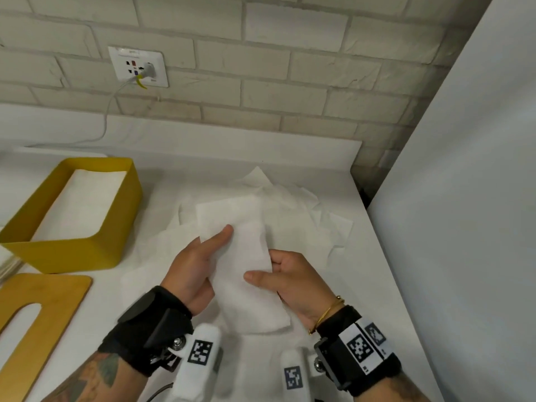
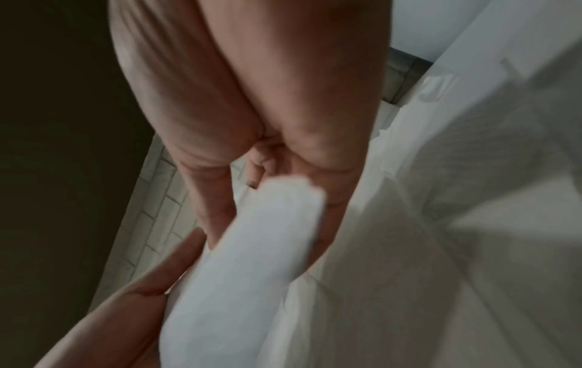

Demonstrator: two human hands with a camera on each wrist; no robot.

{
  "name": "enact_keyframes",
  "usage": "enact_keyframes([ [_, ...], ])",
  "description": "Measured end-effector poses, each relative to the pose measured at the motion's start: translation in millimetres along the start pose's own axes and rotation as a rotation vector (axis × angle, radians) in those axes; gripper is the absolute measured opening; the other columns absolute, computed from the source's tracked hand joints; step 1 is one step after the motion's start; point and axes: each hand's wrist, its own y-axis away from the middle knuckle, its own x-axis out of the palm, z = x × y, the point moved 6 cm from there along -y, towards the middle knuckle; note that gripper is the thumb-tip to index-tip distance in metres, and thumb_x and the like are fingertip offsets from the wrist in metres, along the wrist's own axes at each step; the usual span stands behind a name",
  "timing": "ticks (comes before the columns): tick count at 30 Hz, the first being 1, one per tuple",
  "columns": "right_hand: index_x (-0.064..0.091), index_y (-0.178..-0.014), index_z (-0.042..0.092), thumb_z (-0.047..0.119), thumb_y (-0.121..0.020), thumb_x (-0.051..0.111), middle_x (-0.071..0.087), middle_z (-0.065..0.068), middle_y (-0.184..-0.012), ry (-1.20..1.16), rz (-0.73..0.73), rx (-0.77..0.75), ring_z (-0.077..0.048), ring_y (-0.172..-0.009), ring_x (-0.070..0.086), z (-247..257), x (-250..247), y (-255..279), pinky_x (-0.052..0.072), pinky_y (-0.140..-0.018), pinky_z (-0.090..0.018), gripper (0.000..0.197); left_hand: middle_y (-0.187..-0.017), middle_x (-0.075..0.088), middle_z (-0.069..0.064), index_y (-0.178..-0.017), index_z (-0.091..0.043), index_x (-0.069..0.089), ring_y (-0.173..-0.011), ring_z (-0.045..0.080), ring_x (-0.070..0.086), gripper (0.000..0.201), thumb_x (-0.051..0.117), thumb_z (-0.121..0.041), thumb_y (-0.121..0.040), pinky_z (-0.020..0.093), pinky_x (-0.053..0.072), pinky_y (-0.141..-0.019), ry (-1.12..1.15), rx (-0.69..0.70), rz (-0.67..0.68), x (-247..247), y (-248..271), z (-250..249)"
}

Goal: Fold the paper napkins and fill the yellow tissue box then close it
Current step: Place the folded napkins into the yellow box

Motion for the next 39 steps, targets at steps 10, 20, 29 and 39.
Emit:
enact_keyframes([
  [10, 0.07, -0.095, 0.004, 0.005, -0.092, 0.068, 0.074, -0.013, -0.08, 0.26, -0.093, 0.135, -0.02, -0.064, 0.068, 7.5, -57.2, 5.2, 0.053, -0.057, -0.027, 0.004, -0.123, 0.072, 0.014, -0.125, -0.011, 0.067, -0.112, 0.031, 0.07, 0.039, 0.06, -0.028, -0.091, 0.046, 0.057, -0.09, 0.147, 0.006, -0.091, -37.8, -4.9, -18.6],
  [20, 0.066, -0.091, 0.007, 0.029, -0.09, 0.074, 0.058, -0.008, -0.069, 0.341, -0.539, 0.187, -0.016, -0.048, 0.046, 34.6, -138.0, -62.5, 0.04, -0.045, -0.023, 0.024, -0.118, 0.073, 0.016, -0.117, -0.01, 0.07, -0.096, 0.03, 0.075, 0.036, 0.061, -0.027, -0.086, 0.048, 0.058, -0.086, 0.136, -0.023, -0.056, -34.1, 0.2, -13.4],
  [29, 0.068, -0.09, 0.017, 0.021, -0.085, 0.08, 0.067, -0.001, -0.101, 0.4, -0.527, -0.024, -0.02, -0.096, 0.061, 57.4, -123.9, -77.7, 0.046, -0.081, -0.026, 0.014, -0.116, 0.075, 0.014, -0.116, -0.011, 0.071, -0.095, 0.029, 0.076, 0.032, 0.059, -0.027, -0.092, 0.044, 0.062, -0.082, 0.109, 0.0, -0.089, -44.5, -0.2, -19.6],
  [39, 0.067, -0.081, 0.021, 0.008, -0.087, 0.07, 0.075, -0.004, -0.118, 0.093, -0.305, -0.546, -0.036, -0.118, 0.064, 170.0, -125.1, -29.3, 0.049, -0.1, -0.05, 0.015, -0.098, 0.079, 0.007, -0.075, -0.026, 0.084, -0.085, 0.023, 0.077, 0.043, 0.05, -0.024, -0.102, 0.044, 0.06, -0.082, 0.093, 0.046, -0.072, -38.8, -3.2, -37.7],
])
